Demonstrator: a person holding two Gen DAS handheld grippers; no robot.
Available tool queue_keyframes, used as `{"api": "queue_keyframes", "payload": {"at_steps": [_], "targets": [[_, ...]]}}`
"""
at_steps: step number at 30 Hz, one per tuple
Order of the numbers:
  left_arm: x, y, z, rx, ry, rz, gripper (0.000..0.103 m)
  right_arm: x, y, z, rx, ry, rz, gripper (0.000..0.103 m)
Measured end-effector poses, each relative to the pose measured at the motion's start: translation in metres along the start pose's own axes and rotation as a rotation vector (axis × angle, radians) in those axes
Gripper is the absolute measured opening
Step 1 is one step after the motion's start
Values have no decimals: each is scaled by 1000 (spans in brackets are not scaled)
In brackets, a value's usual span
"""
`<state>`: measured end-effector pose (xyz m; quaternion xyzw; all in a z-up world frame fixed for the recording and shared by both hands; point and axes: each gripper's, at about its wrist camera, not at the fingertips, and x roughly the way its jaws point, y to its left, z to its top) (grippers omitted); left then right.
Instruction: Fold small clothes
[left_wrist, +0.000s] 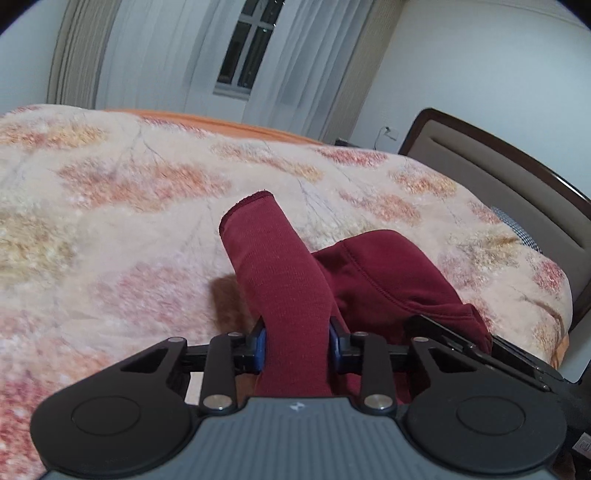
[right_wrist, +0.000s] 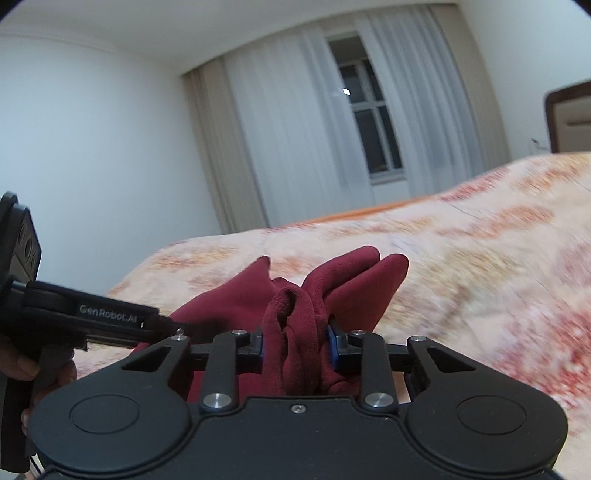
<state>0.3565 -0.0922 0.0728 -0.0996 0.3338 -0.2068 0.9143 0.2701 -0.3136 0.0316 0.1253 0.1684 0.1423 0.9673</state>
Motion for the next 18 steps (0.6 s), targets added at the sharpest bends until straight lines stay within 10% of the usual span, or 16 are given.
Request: {"api": "queue_keyframes", "payload": {"at_steps": [12,18], "targets": [[-41,76,-21,-106,-25,132,35,40,67,-24,-18,41,77,32],[-43,91,-36,-168,-23,158,53,35,63,-33,-23,77,-2,51]]}}
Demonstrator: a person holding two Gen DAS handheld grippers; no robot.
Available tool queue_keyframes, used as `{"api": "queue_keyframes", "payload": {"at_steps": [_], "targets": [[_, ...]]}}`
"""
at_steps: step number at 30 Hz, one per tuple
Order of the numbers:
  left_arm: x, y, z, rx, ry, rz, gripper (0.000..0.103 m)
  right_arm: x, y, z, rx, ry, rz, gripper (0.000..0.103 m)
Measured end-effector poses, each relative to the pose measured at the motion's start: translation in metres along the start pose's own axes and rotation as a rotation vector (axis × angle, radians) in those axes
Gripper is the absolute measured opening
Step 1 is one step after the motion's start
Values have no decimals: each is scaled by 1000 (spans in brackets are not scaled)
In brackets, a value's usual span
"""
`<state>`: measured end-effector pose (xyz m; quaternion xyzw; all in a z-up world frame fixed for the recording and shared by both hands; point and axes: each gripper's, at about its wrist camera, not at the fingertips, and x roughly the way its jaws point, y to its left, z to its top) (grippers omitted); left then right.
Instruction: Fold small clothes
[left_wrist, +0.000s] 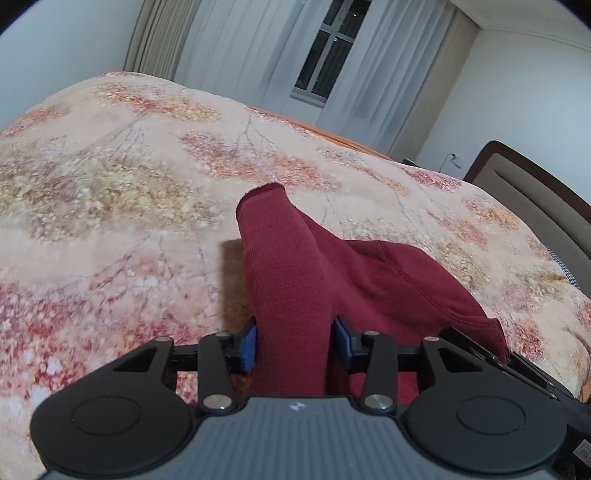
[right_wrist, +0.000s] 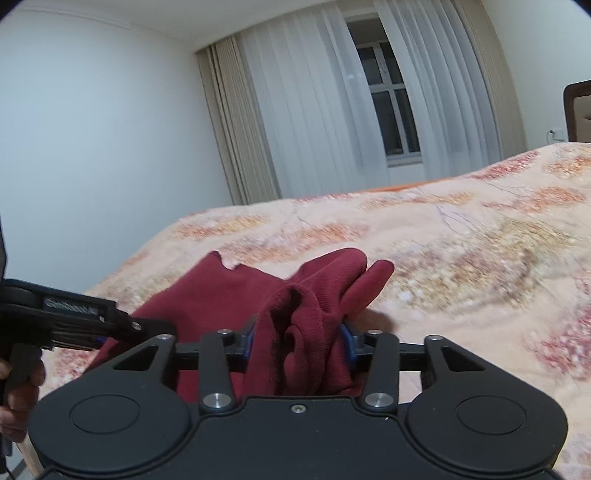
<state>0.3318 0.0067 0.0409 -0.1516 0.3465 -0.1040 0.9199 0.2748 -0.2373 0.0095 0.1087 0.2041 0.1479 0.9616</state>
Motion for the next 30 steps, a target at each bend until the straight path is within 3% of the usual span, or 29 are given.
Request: {"api": "queue_keyframes", "payload": {"at_steps": [2,3,6,10,19,30], "targets": [[-5,-1,-2,2,-12,17,71,-6,0,-2,-10,4,-17,72],[-10,-2,-3,3,-28,28,82,-11,0,-2,-16,-4,-23,77],[-26,-6,-6,15,-64,47,87,-27,4,-1,-46,-43,-35,90],[-53,-14,-12,35,-116,75,101,-51,13,2,-79,-93,-51,102],[-128,-32,-48,111,-270,152,103,-120,38,-4,-116,-223,-61,102],[-197,-40,-122,186,-384,188,103,-198,57,-49,-116,-293,-75,103]]}}
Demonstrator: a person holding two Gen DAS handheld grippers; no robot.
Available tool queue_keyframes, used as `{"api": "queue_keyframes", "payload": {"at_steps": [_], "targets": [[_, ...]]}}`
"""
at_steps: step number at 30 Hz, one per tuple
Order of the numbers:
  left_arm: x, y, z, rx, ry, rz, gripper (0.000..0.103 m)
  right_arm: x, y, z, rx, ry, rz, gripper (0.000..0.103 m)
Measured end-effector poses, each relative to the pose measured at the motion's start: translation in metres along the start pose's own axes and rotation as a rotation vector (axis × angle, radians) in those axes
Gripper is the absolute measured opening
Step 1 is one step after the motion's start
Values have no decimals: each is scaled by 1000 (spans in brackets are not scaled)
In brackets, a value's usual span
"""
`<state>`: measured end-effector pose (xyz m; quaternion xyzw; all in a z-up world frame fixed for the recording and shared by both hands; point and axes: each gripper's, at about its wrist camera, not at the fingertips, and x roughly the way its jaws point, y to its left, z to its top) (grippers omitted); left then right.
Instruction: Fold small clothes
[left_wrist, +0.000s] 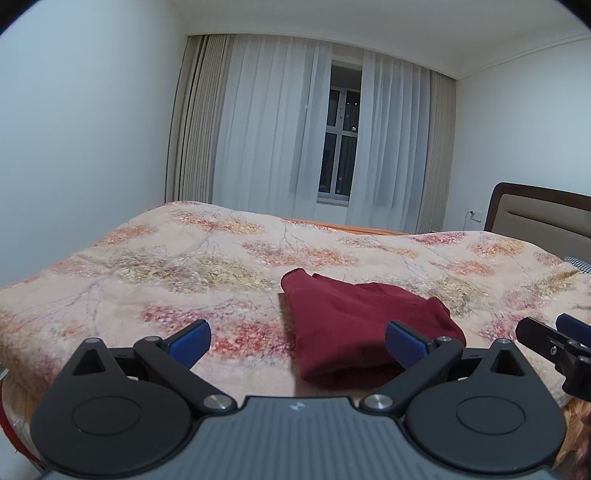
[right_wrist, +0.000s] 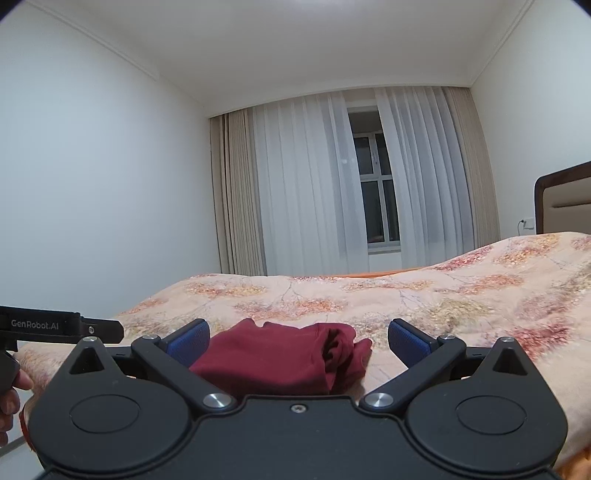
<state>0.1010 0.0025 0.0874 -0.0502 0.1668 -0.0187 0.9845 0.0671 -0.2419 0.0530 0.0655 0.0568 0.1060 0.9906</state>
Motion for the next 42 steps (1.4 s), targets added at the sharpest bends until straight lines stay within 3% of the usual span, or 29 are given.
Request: {"api": "queue_keyframes", "payload": {"at_steps": [15,24,42], "targets": [[-45,4,-41,20,-47,25,103,-50,22,-29,-36,-27,-39,103],[-40,10,-65,-6,-1,26,103,-50,25,-53,-55,23,-72,103],[-31,13,-68,-9,27,34,103,-41,21,-60,-33,57,-76,103]]}}
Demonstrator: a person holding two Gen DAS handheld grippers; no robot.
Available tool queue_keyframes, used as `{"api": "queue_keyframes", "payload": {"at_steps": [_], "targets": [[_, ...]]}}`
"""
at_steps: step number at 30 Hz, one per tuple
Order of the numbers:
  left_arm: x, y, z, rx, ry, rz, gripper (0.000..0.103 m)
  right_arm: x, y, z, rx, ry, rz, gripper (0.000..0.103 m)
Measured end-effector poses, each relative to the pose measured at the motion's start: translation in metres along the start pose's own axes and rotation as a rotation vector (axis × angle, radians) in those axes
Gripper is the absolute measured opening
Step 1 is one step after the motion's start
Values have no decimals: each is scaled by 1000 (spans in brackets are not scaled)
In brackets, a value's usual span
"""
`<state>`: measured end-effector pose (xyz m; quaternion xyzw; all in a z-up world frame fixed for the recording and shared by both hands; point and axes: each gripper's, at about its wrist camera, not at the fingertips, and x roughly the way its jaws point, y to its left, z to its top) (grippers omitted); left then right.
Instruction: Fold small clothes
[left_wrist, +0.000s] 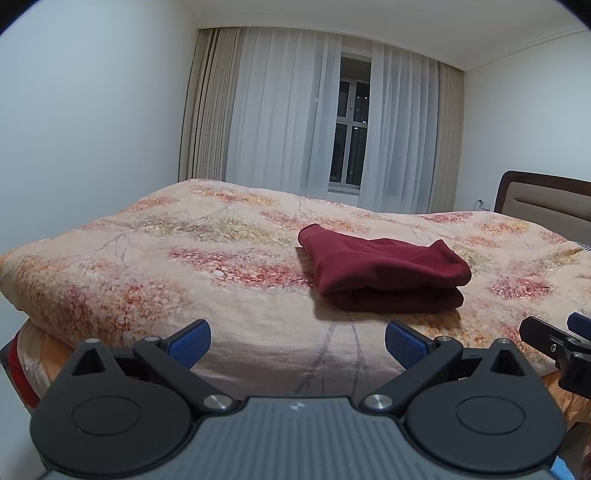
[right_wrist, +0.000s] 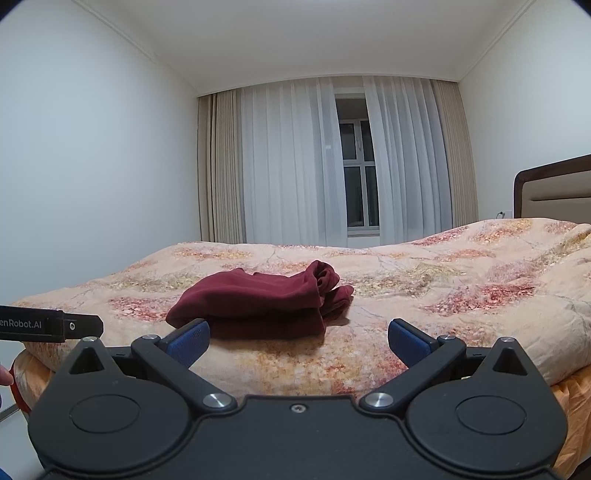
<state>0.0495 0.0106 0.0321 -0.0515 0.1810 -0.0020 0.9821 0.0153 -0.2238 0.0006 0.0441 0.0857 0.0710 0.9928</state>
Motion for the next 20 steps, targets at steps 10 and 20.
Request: {"api": "queue_keyframes", "payload": {"at_steps": [10,20], "targets": [[2,-9,-5,49,18,71,103,1,-1,-1,2,7,2,103],[6,-11,-10,74,28,69,103,4,-2,-6,8,26,5,103]]}}
